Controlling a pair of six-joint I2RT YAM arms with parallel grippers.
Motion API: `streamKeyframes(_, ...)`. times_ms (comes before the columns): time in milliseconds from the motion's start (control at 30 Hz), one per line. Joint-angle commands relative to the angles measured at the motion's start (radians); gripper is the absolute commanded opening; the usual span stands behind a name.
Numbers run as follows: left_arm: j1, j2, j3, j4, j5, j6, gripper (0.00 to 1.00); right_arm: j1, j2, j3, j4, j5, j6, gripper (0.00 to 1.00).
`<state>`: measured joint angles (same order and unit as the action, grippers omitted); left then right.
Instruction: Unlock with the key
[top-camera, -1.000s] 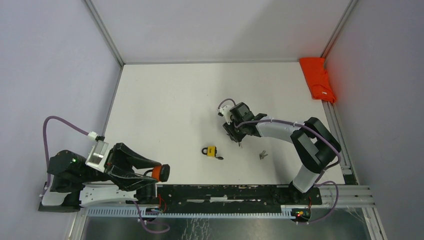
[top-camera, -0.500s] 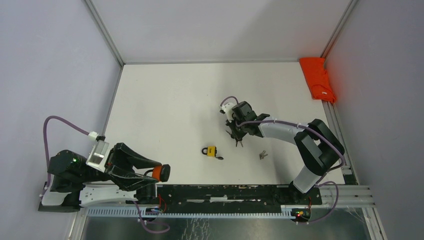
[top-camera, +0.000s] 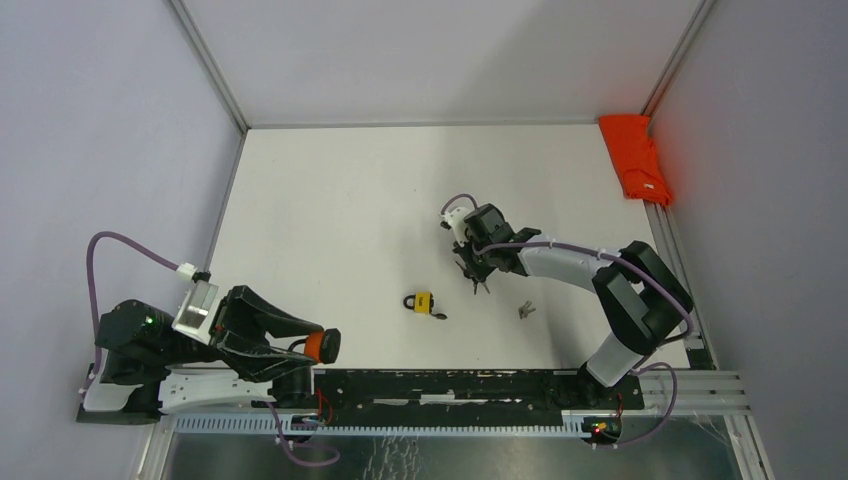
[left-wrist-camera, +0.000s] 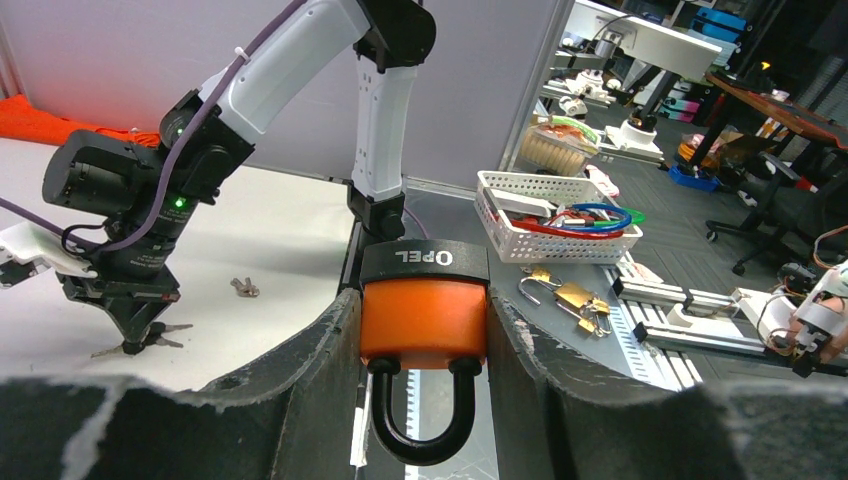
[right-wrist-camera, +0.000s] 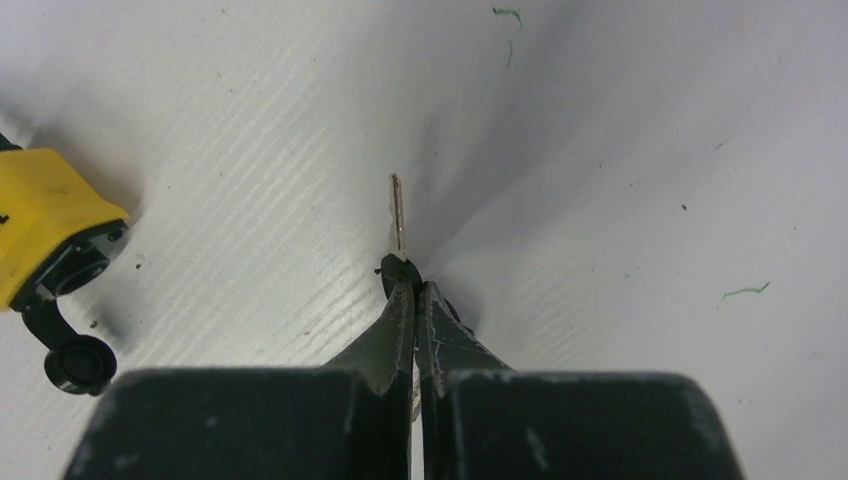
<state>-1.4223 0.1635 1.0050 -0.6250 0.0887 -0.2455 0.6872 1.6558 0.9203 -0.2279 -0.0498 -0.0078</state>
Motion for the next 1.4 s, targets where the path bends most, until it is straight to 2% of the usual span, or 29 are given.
streamKeyframes(0, -0.005, 0.0, 0.021, 0.084, 0.01, 0.05, 0.02, 0.006, -0.035, -0.027, -0.092, 0.037, -0.004, 0.0)
streamKeyframes(267, -0.005, -0.003, 0.015, 0.087, 0.006, 0.054, 0.02, 0.063, -0.093, -0.001, -0.11, 0.089, -0.005, 0.0)
streamKeyframes(600, -0.006, 0.002, 0.02, 0.086, 0.008, 0.055, 0.02, 0.221, -0.068, 0.005, -0.138, 0.231, 0.001, 0.0)
streamKeyframes(1233, -0.006, 0.001, 0.015, 0.093, 0.025, 0.037, 0.02, 0.34, -0.05, -0.003, -0.143, 0.172, 0.068, 0.0)
streamKeyframes(1367, -0.006, -0.001, 0.015, 0.094, 0.028, 0.036, 0.02, 0.36, -0.042, -0.003, -0.145, 0.162, 0.073, 0.05)
